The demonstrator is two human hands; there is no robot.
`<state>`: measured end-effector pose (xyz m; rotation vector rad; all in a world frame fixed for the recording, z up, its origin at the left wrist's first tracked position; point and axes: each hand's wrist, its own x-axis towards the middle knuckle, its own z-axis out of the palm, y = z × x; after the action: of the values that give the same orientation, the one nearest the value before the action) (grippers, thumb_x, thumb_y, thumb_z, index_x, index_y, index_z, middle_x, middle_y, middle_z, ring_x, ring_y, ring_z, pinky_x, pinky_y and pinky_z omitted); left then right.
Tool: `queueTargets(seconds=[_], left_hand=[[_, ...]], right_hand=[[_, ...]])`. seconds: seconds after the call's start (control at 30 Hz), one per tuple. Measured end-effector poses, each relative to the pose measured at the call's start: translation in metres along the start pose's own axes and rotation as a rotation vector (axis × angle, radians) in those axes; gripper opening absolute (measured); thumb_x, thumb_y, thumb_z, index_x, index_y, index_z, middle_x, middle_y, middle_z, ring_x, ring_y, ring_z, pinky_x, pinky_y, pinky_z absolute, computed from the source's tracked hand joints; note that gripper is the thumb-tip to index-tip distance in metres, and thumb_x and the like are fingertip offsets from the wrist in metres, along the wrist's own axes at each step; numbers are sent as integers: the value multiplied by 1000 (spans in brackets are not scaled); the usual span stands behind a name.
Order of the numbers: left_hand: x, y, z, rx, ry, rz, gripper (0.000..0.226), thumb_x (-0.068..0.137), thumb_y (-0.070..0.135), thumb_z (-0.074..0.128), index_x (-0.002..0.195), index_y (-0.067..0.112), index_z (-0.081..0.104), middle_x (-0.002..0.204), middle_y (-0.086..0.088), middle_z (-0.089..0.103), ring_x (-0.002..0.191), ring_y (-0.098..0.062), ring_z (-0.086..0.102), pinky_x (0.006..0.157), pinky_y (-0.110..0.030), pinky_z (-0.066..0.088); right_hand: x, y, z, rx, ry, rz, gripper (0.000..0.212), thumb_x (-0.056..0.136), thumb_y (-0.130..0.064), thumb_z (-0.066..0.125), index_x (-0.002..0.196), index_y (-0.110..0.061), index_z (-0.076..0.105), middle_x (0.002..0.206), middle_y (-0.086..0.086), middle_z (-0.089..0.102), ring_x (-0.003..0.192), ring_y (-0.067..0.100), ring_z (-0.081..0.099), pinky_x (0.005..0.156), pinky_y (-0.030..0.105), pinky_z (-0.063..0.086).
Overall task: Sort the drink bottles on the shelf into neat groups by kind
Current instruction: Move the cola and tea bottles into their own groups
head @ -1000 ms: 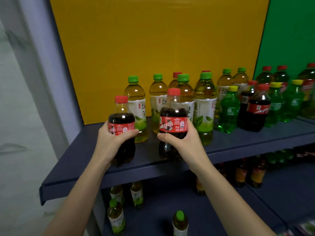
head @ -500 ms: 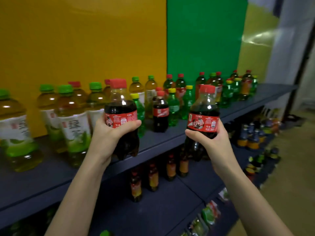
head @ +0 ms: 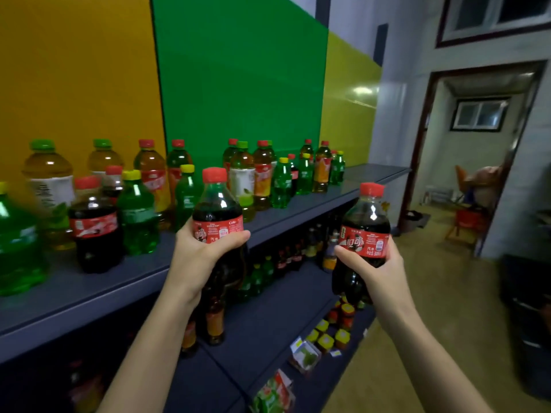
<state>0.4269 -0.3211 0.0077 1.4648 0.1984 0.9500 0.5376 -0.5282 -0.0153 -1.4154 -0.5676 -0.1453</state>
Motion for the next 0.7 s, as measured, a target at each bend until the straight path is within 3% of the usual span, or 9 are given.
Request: queueTargets(seconds=[0.1,0.2,0.33,0.53,0.7], left_hand=[[18,-18,44,-3,-29,-22,40,49,22,79,85,22,62,72,8,67,64,-5,65,62,-23,50],[38,-38,85,-4,-57,-34,38,57,10,84,84,22,61,69,9,67,64,-6,65,63,-23,51],[71,-66,137,-7,-80,-52,33,66,6,78,89,20,61,81,2,65,72,-13,64,66,-26,52],[136,-113,210,-8,-114,-45,34,65,9,80,90,21,61,85,0,66,78,-15,65,69,-28,51],[203,-148,264,7,-101,-51,46,52,20,84,93,21,63,82,1,68,73,-13,67,69,-30,53]], right_hand=[[29,14,-30,-15,37,-6,48,66,-24,79,108,-24,56,96,-6,67,82,2,66,72,23,49],[61,32,-56,-36,59,-15,44,67,-22,79,104,-27,56,95,-7,67,83,3,65,71,21,49],[105,58,-83,-46,70,-26,46,67,-21,79,105,-30,55,97,-7,67,84,3,65,72,21,51],[192,104,-112,-47,65,-43,48,65,-21,80,103,-35,53,97,-7,67,86,6,66,76,26,54],[281,135,-124,-48,21,-70,51,62,-29,80,104,-36,53,99,-8,66,86,3,65,71,20,53]])
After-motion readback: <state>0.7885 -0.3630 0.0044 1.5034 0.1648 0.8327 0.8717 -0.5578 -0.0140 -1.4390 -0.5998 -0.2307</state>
